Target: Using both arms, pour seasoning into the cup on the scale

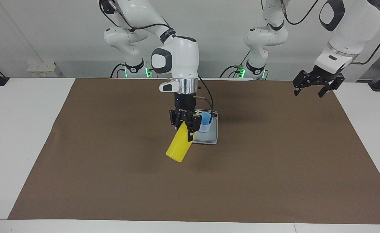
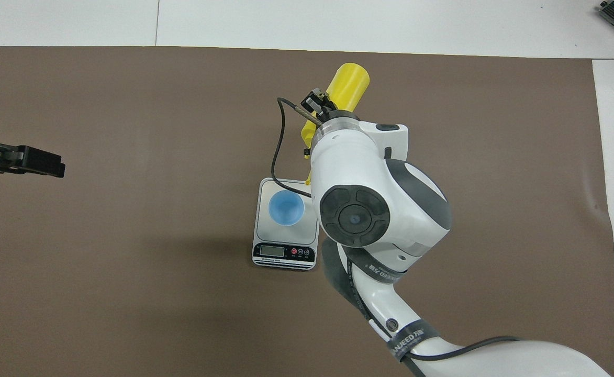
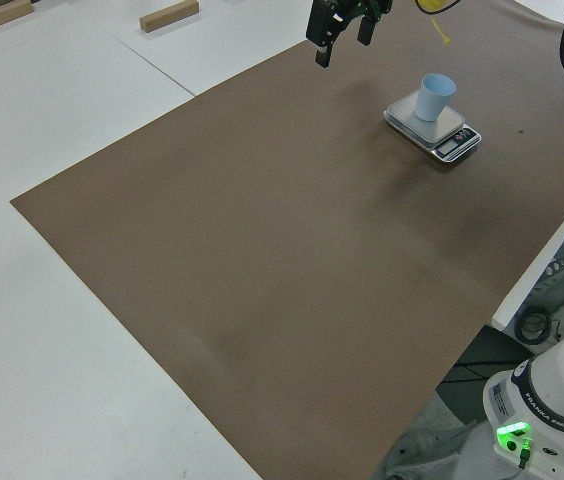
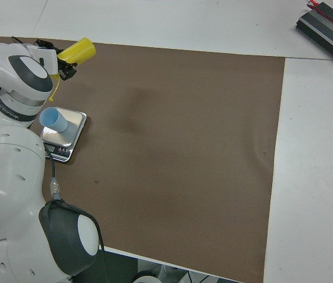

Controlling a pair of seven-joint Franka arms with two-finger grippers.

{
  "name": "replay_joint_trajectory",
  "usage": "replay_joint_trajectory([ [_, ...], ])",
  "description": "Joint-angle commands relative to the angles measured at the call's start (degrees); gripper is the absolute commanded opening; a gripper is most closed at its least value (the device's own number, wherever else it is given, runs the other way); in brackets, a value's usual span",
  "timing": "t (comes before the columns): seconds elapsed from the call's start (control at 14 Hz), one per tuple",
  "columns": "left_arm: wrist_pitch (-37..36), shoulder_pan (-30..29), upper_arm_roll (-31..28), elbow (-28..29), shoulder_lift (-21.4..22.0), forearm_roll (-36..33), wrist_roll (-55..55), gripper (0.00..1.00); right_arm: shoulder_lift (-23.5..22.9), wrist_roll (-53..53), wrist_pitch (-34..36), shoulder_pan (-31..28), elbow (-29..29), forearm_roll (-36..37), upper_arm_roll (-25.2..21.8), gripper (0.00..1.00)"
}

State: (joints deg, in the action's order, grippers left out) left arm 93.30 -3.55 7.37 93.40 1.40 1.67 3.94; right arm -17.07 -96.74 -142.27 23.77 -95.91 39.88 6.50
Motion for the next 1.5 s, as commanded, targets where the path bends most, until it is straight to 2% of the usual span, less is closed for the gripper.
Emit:
replay_joint_trajectory([
  [0.0, -0.40, -0.66, 0.19, 1.70, 1.76, 0.79, 0.20, 1.00, -0.07, -3.70, -1.17, 0.49, 0.28, 9.82, 0.00, 0.00],
  [0.5, -0.40, -0.66, 0.19, 1.70, 1.76, 0.79, 0.20, 1.00, 0.54, -12.93, 2.96, 5.04, -2.79, 25.93, -0.08, 0.00],
  [1.0, -0.40, -0.66, 0.19, 1.70, 1.76, 0.79, 0.20, 1.00, -2.17, -26.90, 18.58, 12.26, -5.69, 44.90, 0.09, 0.00],
  [1.07, -0.40, -0.66, 0.19, 1.70, 1.76, 0.79, 0.20, 1.00, -2.27, -27.88, 19.04, 12.61, -6.65, 47.02, 0.09, 0.00],
  [1.43, -0.40, -0.66, 0.19, 1.70, 1.76, 0.79, 0.20, 1.00, -1.83, -28.94, 23.43, 14.72, -8.24, 48.71, 0.00, 0.00],
])
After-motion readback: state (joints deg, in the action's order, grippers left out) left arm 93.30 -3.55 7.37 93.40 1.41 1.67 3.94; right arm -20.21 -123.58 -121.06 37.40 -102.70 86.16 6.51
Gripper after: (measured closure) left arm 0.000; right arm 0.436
